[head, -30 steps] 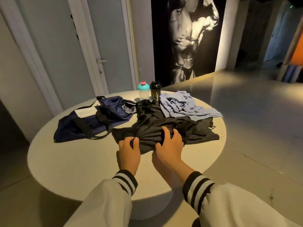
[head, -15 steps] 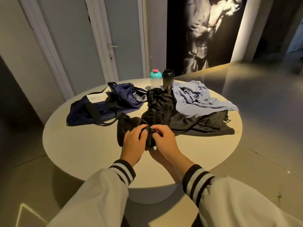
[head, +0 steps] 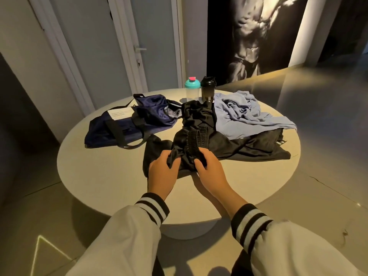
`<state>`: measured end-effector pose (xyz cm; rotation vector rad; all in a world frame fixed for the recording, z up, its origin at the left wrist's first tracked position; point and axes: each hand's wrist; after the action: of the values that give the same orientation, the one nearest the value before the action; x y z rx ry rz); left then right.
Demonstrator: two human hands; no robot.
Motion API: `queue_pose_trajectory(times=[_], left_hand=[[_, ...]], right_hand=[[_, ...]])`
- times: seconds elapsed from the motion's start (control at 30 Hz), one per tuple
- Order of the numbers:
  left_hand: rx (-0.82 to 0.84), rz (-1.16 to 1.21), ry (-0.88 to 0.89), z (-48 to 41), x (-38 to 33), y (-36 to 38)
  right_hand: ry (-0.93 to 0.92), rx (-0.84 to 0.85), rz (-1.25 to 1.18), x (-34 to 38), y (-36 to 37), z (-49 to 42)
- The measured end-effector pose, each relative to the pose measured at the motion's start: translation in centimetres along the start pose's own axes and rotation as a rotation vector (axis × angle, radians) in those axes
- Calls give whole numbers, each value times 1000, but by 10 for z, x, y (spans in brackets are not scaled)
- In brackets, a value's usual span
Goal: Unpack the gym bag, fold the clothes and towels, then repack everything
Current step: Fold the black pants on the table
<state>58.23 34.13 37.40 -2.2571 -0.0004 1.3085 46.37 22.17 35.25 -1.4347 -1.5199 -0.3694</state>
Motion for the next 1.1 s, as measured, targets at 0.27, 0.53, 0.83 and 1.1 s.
queue_pose_trajectory(times=[0.27, 0.53, 0.83, 1.1], left_hand=[[126, 193, -88, 37, -11, -20], [162, -20, 135, 54, -19, -21], [86, 32, 77, 49, -5, -18], [-147, 246, -225, 36, -5, -35]], right_hand=[[-1, 84, -154, 26, -11, 30], [34, 179, -218, 42, -17, 42], [240, -60, -374, 38, -24, 48], [171, 129, 251, 32, -4, 34]])
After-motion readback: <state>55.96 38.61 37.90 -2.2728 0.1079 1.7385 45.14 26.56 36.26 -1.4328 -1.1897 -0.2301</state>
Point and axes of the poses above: each hand's wrist, its own z-axis away from the middle knuckle, its own y-axis out of the palm, x = y × z, and after that the axes turned 12 degrees about -x, right-handed
